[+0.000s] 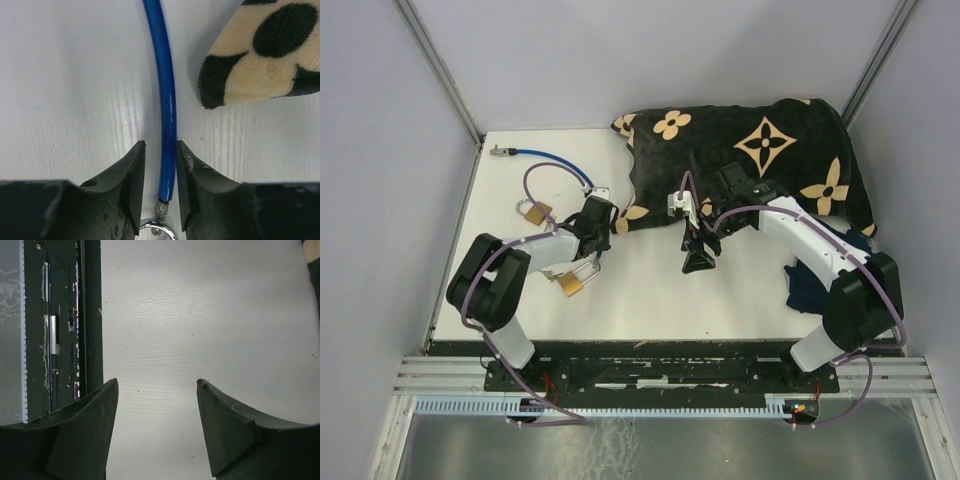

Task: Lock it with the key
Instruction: Place the lock at the center of the board, then pick up the lock from the center of the board.

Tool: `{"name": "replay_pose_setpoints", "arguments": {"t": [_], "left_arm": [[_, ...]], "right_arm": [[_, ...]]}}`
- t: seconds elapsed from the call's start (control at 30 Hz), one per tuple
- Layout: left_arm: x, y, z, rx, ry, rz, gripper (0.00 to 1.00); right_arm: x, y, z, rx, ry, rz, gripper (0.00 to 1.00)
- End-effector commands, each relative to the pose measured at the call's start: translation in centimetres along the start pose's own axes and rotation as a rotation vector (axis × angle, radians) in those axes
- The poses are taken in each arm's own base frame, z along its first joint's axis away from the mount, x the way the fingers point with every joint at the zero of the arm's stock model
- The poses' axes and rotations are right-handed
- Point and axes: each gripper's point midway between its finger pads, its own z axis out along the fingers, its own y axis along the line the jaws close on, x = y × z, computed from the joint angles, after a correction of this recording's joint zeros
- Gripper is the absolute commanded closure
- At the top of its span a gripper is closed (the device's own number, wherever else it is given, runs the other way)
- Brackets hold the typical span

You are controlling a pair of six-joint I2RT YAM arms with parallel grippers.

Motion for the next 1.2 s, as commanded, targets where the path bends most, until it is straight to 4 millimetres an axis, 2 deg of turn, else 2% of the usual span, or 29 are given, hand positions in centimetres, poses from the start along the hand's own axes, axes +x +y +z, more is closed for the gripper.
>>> {"name": "replay_pose_setpoints", "arguments": {"t": [0.0,0.27,0.37,0.47,0.53,0.7,0.83,1.17], "left_arm": [[-1.5,-0.8,0.8,0.011,-0.02,0.023,0.67],[-0.4,-1.4,1.0,0.049,0.011,0.008,0.73],[0.1,-1.8,0.9,0.076,0.021,0.008,0.81],[-0.8,-2.3,0.3,0.107,-0.002,-0.002,0.93],[-2.2,-2.6,-0.7,0.131,-0.037,-0.014,0.97],[-6.5,-3.4,-4.4,0.207,-0.152,-0.043,0.97],[-8.5,-4.5,-7.3,0.302,-0.215,-0.063,0.97],[-9.8,-7.5,-13.6,0.58,-0.286,-0.117,0.97]], "right_arm": [[0.0,-0.3,0.2,0.009,-0.002,-0.002,0.28],[0.2,-0.5,0.3,0.014,0.005,0.004,0.28],[0.2,-0.5,0.3,0.015,0.006,0.005,0.27],[0.2,-0.5,0.3,0.015,0.006,0.004,0.27],[0.1,-0.5,0.2,0.016,0.004,-0.001,0.27],[0.0,-0.3,0.2,0.012,-0.002,-0.007,0.27],[-0.2,-0.2,0.1,0.007,-0.009,-0.014,0.27],[-0.7,0.4,-0.1,-0.01,-0.038,-0.041,0.27]]}}
